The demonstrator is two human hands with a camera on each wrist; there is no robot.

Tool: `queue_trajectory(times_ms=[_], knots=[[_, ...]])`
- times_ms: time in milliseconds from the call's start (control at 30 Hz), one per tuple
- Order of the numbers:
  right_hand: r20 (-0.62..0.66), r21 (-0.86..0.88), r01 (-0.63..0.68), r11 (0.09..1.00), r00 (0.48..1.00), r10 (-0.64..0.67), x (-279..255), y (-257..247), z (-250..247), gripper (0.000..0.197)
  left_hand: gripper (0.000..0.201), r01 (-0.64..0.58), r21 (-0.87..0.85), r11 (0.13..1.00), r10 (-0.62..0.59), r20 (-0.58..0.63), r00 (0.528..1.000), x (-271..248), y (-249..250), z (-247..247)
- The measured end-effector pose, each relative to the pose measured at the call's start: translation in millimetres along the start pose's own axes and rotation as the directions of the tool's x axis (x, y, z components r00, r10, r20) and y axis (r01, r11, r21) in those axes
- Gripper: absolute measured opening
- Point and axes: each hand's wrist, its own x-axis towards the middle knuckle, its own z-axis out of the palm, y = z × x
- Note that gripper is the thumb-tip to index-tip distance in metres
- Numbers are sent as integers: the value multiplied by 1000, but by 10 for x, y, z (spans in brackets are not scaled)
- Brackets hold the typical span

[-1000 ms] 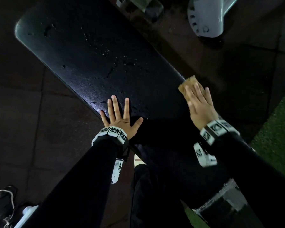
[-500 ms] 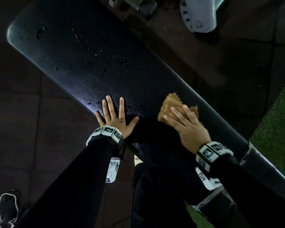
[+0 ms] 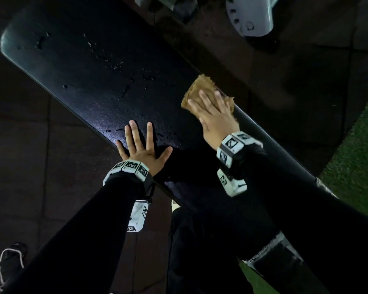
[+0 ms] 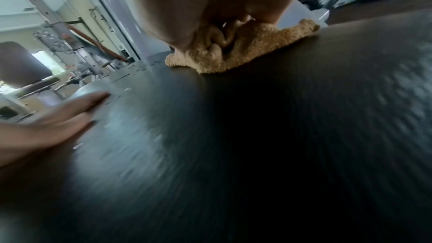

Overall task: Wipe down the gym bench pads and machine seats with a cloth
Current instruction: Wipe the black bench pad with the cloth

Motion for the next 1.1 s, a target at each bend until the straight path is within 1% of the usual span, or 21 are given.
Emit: queue_trajectory(times_ms=[67, 167, 233, 267, 333, 367, 400, 433, 467, 500, 533, 600, 633, 700, 800, 900, 967, 1033, 1100], knots=[[37, 29, 39, 999, 998, -40, -229, -113, 121, 68, 87, 2, -3, 1000, -2, -9, 1000, 12, 0, 14], [169, 19, 64, 998, 983, -66, -642, -311, 281, 66, 87, 3, -15, 1000, -4, -45, 999, 3, 5, 38], [248, 54, 70, 996, 965, -81, -875, -430, 347, 63, 88, 22, -22, 1000, -22, -32, 999, -3, 23, 22], [249, 92, 74, 993, 964, -95, -962, -456, 367, 61, 88, 36, -14, 999, -36, -29, 999, -15, 29, 9], [193, 132, 55, 990, 978, -80, -1042, -398, 356, 57, 89, 59, -6, 998, -60, -57, 997, -59, 92, -33], [145, 140, 11, 990, 989, -31, -1032, -326, 322, 57, 88, 61, -31, 998, -64, -105, 992, -109, 157, -47], [85, 149, -57, 987, 995, 45, -997, -224, 277, 57, 84, 60, -75, 995, -72, -178, 981, -182, 247, -45], [29, 158, -143, 977, 990, 140, -940, -98, 223, 57, 80, 60, -120, 991, -88, -248, 965, -265, 360, -26], [0, 157, -236, 959, 971, 239, -868, 45, 163, 58, 77, 61, -146, 987, -101, -290, 952, -353, 499, 15], [1, 146, -327, 934, 944, 331, -793, 199, 103, 61, 78, 54, -146, 988, -95, -295, 951, -444, 659, 79], [20, 139, -408, 903, 912, 409, -726, 350, 57, 64, 79, 36, -129, 991, -70, -272, 960, -535, 824, 167], [96, 169, -529, 832, 848, 521, -628, 563, 6, 69, 82, -7, -97, 995, -14, -221, 975, -672, 1099, 365], [141, 202, -567, 798, 824, 549, -599, 619, 1, 70, 85, -13, -94, 995, -8, -218, 976, -695, 1187, 433], [175, 254, -594, 763, 804, 568, -569, 667, 24, 69, 90, 0, -84, 996, -21, -247, 969, -640, 1265, 490], [188, 269, -594, 758, 804, 564, -535, 684, 38, 67, 88, 5, -31, 1000, -14, -305, 952, -392, 1221, 440], [206, 274, -607, 746, 795, 571, -525, 689, 36, 66, 81, 22, 24, 999, -14, -317, 948, -127, 1088, 276], [203, 282, -607, 743, 795, 572, -517, 696, 43, 67, 80, 47, 59, 997, -25, -325, 945, 29, 923, 130], [195, 282, -600, 748, 800, 568, -516, 716, 64, 67, 80, 115, 57, 992, -88, -351, 932, 144, 685, -19], [192, 281, -596, 752, 803, 564, -515, 744, 94, 67, 81, 201, -8, 980, -189, -382, 905, 175, 383, -121]])
